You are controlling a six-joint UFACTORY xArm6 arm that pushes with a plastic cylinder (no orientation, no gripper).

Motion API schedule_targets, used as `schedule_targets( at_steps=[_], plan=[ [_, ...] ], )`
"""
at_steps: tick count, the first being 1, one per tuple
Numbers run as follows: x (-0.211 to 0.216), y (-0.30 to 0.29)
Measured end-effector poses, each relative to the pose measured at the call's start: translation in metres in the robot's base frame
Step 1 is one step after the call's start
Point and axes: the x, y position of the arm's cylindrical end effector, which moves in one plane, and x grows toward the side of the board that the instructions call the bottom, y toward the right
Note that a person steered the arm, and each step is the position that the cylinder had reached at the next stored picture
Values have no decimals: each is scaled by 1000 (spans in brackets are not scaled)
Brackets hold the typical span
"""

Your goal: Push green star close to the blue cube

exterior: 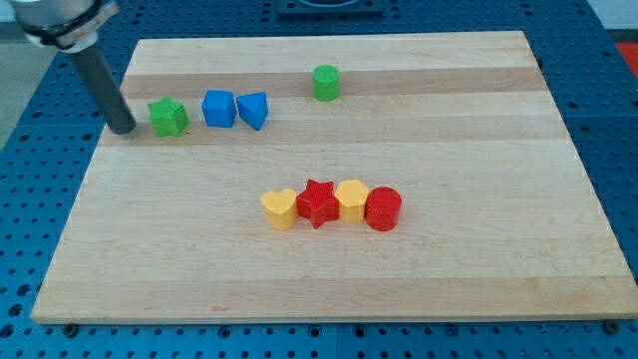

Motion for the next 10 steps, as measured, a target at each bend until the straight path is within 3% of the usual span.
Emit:
schedule_targets(
  at_steps=[1, 3, 6, 8, 10],
  plan=[
    [-1, 18],
    [22, -8],
    [7, 42],
    [49, 58],
    [44, 270]
  ],
)
